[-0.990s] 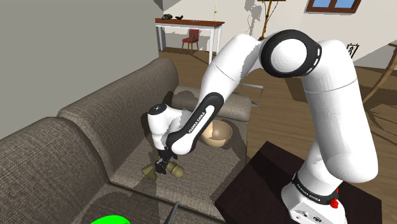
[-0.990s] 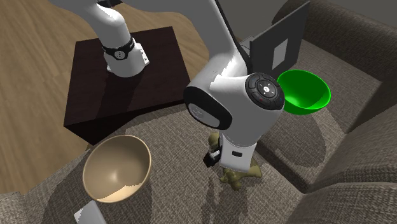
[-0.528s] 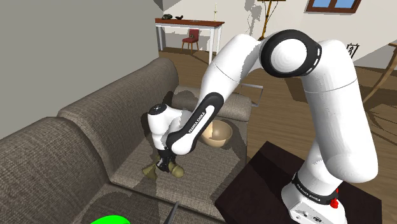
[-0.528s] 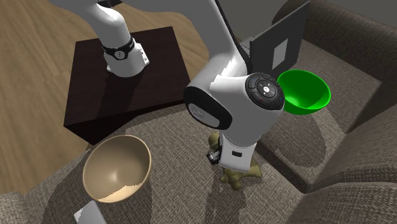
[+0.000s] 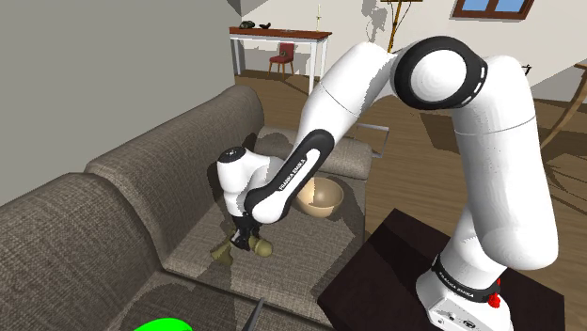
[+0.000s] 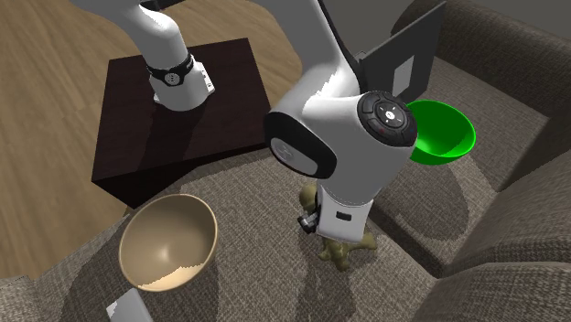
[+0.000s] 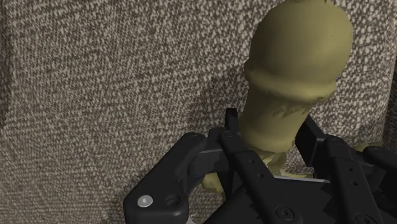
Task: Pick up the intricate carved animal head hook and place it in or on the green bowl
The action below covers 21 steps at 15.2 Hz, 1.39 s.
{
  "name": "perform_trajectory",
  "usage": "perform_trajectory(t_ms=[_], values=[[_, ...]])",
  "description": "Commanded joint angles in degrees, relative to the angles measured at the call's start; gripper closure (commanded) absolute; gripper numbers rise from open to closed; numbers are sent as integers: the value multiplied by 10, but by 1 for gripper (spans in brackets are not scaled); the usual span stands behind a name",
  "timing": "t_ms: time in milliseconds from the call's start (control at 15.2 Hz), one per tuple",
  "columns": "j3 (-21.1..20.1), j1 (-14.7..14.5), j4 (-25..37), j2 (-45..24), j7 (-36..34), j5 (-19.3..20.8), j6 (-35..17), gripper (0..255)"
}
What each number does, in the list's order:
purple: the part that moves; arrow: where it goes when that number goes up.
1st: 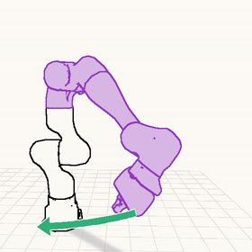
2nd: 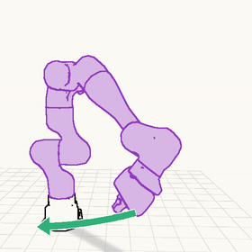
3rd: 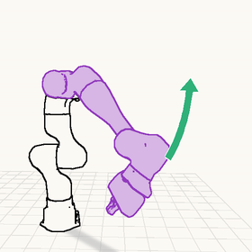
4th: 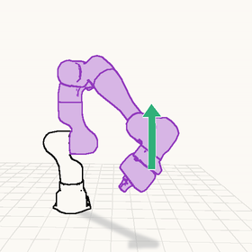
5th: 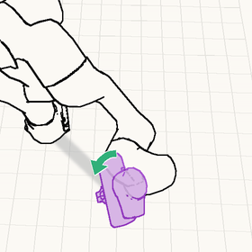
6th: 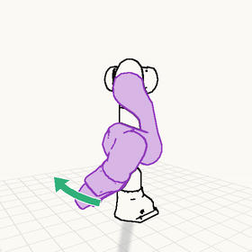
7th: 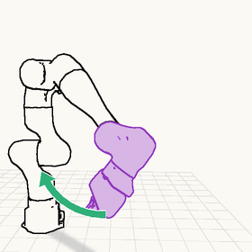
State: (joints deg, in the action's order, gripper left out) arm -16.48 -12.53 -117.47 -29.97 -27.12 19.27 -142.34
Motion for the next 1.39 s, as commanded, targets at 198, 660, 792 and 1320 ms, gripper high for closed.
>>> perform_trajectory(t_ms=[198, 660, 792, 1320], values=[[-12, 9, -3, 32, 13, -17, 28, 255], [-26, 19, -3, 74, 30, -40, 67, 255], [-29, 22, -2, 85, 35, -46, 79, 255], [-41, 30, 8, 127, 54, -71, 128, 255]])
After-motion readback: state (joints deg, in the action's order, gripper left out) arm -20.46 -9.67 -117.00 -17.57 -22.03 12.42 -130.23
